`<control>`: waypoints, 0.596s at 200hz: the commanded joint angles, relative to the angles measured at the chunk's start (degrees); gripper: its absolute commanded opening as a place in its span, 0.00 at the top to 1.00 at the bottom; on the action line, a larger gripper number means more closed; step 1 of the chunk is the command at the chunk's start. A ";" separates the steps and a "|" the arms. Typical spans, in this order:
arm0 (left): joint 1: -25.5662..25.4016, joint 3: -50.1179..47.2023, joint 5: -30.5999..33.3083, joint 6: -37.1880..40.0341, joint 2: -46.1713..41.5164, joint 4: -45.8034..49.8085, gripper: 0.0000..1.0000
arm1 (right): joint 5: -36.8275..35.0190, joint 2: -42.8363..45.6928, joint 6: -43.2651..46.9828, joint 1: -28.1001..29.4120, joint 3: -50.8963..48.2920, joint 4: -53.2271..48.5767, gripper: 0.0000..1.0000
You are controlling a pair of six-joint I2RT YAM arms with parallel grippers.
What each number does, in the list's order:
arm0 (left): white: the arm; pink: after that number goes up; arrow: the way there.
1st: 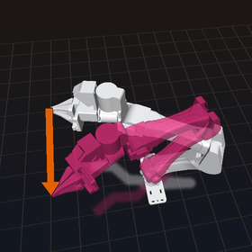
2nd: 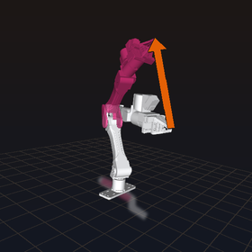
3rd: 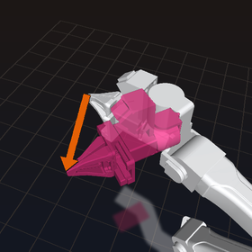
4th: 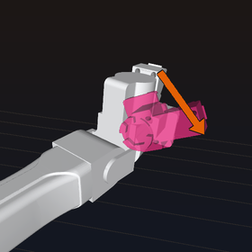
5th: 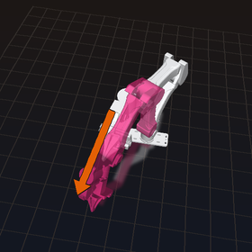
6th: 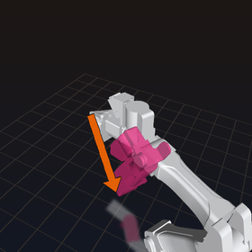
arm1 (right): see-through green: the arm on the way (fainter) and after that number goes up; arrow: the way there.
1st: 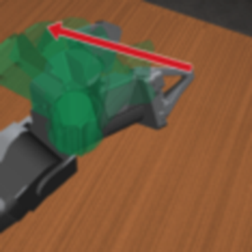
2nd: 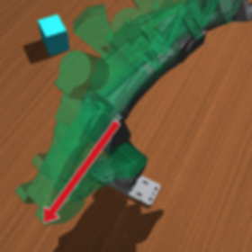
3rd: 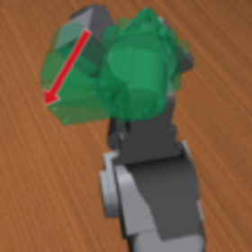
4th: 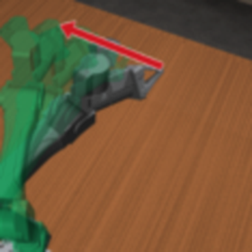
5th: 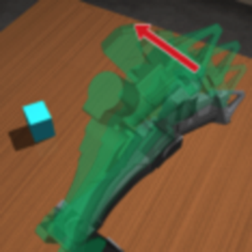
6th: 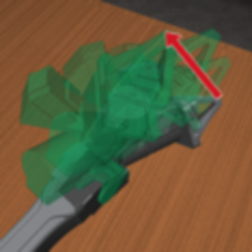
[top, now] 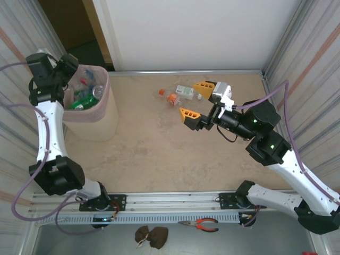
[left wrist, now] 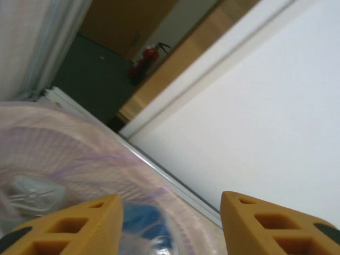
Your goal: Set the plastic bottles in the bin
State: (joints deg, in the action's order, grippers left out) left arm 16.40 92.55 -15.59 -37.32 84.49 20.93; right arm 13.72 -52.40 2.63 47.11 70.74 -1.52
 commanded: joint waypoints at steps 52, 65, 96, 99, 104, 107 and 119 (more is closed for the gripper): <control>-3.13 5.15 -13.29 4.11 6.10 4.87 0.73 | 0.34 1.16 0.12 -0.59 -0.89 1.16 0.17; -2.90 5.15 -13.40 4.14 7.57 5.00 0.74 | 0.22 1.16 0.15 -0.62 -0.91 1.08 0.17; -0.86 4.74 -12.77 3.05 11.54 4.99 0.75 | -0.20 1.08 0.19 -0.61 -0.99 1.08 0.17; -0.64 4.74 -12.59 3.04 11.87 5.20 0.75 | -0.18 1.07 0.25 -0.58 -0.97 1.01 0.17; -0.20 4.73 -12.33 3.04 12.37 5.54 0.75 | -0.28 1.07 0.20 -0.62 -1.04 0.98 0.17; 0.11 4.71 -12.13 3.04 12.70 5.79 0.75 | -0.28 1.07 0.24 -0.55 -1.06 0.99 0.17; 0.93 4.66 -11.34 3.50 13.62 6.80 0.76 | -0.36 0.99 0.18 -0.60 -1.09 0.88 0.17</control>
State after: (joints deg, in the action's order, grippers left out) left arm 15.27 97.56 -28.05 -34.68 95.68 24.62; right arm 13.67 -52.34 2.61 46.85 70.15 -1.56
